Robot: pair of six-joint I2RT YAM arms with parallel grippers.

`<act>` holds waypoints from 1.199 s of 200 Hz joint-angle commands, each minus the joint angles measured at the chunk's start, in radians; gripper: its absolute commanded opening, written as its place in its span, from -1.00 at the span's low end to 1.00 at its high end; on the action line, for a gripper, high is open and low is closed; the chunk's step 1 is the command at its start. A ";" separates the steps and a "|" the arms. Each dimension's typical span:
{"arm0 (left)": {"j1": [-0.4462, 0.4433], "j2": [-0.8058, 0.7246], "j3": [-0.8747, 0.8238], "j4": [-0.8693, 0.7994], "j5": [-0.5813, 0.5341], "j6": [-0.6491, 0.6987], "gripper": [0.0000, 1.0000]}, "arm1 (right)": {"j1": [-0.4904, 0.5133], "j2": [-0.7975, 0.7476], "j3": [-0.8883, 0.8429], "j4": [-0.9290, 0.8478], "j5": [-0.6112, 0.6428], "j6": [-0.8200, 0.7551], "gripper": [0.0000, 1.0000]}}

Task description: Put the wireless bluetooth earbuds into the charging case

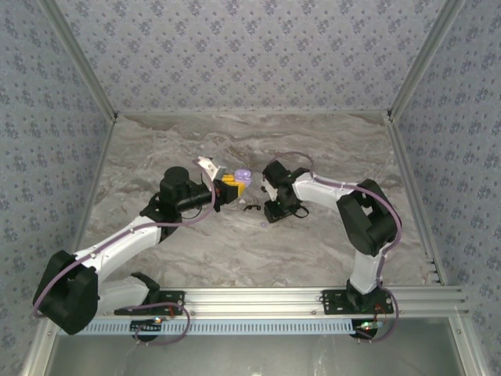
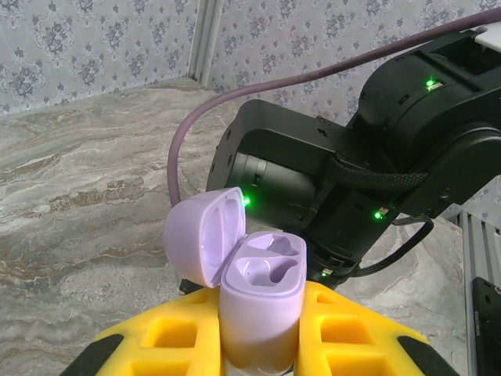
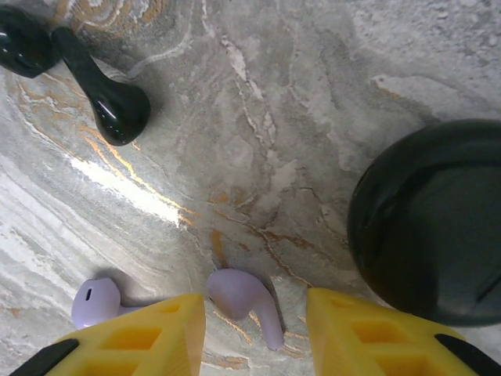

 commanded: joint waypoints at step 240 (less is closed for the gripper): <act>-0.006 -0.022 0.030 0.007 -0.001 0.002 -0.81 | 0.059 0.104 0.083 -0.052 0.109 0.017 -0.31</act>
